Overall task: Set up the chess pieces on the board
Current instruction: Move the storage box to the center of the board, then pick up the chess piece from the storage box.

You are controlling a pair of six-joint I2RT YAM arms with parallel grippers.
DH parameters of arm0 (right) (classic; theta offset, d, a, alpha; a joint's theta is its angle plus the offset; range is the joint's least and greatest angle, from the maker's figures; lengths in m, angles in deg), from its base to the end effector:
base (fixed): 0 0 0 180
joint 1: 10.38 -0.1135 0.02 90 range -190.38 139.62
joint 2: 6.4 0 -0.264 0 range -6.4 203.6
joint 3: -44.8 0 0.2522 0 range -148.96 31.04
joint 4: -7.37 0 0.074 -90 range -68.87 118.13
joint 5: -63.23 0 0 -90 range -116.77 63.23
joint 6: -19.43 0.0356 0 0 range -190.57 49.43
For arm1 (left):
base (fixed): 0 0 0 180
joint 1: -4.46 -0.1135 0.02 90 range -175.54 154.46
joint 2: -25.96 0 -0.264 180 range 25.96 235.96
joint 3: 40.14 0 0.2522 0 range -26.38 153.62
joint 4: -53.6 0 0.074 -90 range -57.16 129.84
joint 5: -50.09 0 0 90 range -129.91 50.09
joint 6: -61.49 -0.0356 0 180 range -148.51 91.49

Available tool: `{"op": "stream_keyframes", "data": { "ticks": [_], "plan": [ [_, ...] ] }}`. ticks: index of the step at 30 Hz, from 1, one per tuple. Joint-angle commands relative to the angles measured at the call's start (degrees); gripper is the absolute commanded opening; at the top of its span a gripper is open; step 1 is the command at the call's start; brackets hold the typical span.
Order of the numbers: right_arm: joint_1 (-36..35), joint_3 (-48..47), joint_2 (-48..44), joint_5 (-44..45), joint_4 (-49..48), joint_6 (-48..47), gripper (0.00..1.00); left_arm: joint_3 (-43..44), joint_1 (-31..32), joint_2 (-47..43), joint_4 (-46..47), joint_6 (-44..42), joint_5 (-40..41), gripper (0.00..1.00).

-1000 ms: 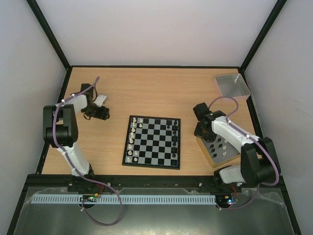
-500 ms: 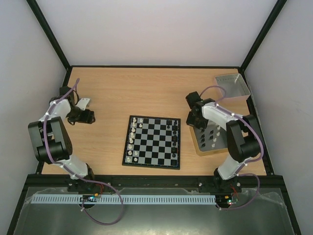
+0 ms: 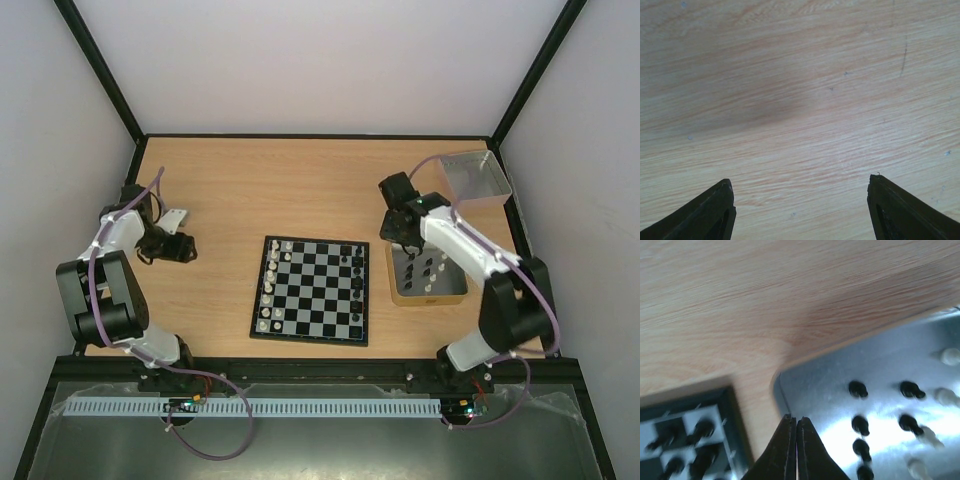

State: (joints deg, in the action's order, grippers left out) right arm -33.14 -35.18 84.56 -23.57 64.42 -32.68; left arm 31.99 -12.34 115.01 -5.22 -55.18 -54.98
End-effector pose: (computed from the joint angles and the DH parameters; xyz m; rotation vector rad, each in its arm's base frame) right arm 0.2894 0.1193 0.2278 0.3803 2.7494 0.2051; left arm 0.2742 0.0731 0.1990 0.2877 2.7922 -0.2148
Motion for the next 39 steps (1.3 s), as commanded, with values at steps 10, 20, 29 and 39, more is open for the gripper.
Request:
{"op": "stream_keyframes", "data": {
  "ticks": [10,20,29,39],
  "plan": [
    [-23.29,16.87,-34.32,0.16,16.84,21.09,0.02,-2.43,-0.18,-3.1,-3.31,-1.61,-1.44,0.67],
    [-28.86,21.52,-41.34,6.19,19.22,27.35,0.02,-2.13,0.26,-2.15,-3.88,-0.95,-2.47,0.68],
    [-17.76,12.31,-29.02,4.17,11.48,20.16,0.35,-2.71,2.09,-3.56,-4.89,-0.72,-2.62,0.7],
    [-2.09,5.62,-16.2,-3.23,5.58,8.83,0.34,-2.74,7.1,-4.43,-7.83,-0.63,-2.32,0.7]
  ]
}}
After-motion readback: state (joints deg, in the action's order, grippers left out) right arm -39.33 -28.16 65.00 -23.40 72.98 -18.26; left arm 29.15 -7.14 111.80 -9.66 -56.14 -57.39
